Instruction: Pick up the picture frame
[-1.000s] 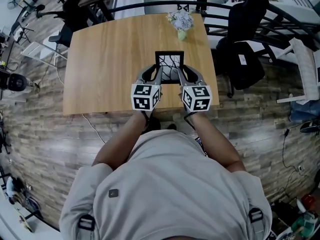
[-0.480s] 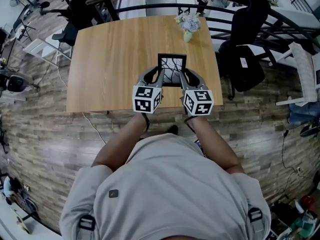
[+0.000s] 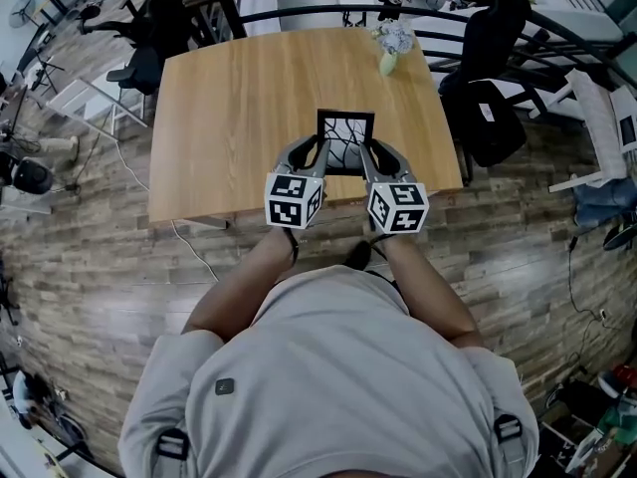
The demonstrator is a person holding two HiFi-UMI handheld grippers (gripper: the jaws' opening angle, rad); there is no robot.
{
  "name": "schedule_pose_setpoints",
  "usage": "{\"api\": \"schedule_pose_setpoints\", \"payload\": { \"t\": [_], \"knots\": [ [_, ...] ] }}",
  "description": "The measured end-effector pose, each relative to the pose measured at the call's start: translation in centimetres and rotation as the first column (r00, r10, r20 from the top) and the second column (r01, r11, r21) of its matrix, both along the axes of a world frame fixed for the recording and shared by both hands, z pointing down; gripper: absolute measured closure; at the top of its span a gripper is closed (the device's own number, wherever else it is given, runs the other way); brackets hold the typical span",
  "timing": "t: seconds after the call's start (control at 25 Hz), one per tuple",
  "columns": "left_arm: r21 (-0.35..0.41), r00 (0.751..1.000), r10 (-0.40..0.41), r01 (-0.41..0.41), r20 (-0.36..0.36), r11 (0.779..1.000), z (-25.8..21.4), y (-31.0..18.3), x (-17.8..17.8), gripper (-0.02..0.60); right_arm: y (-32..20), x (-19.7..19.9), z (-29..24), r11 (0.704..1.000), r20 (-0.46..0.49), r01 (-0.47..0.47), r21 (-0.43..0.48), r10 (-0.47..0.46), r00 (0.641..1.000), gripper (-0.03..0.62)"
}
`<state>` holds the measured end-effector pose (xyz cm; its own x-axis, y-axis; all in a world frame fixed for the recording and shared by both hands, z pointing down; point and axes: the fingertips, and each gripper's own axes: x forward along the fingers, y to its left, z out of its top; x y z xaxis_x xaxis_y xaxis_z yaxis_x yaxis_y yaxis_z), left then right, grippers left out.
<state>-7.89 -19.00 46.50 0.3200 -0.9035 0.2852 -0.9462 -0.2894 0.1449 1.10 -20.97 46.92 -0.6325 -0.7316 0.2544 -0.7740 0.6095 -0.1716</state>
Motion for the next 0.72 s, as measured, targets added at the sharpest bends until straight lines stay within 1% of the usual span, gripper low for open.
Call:
{"api": "schedule_pose_setpoints", "payload": {
  "t": [0.16,0.36,0.56,0.72],
  "knots": [
    [0.012,1.000,0.031,-0.031,0.004,0.999,-0.2,2.6,-1.7,0.502,2.9,-1.6,-0.1,1.000,0.011,-0.028,0.012,0.028,1.000,0.503],
    [0.017,0.997,0.081,-0.082,0.015,0.997,-0.1,6.0,-2.8,0.502,6.7,-2.8,0.1,0.997,0.021,-0.074,0.019,0.074,0.997,0.503],
    [0.010,0.991,0.134,-0.134,0.013,0.991,0.7,8.9,-3.2,0.502,10.2,-3.0,0.8,0.993,0.023,-0.119,0.010,0.119,0.993,0.502],
    [0.011,0.987,0.158,-0.157,-0.009,0.987,0.4,11.2,-3.0,0.502,12.5,-2.8,0.4,0.991,0.015,-0.135,0.012,0.135,0.991,0.503]
  ]
}}
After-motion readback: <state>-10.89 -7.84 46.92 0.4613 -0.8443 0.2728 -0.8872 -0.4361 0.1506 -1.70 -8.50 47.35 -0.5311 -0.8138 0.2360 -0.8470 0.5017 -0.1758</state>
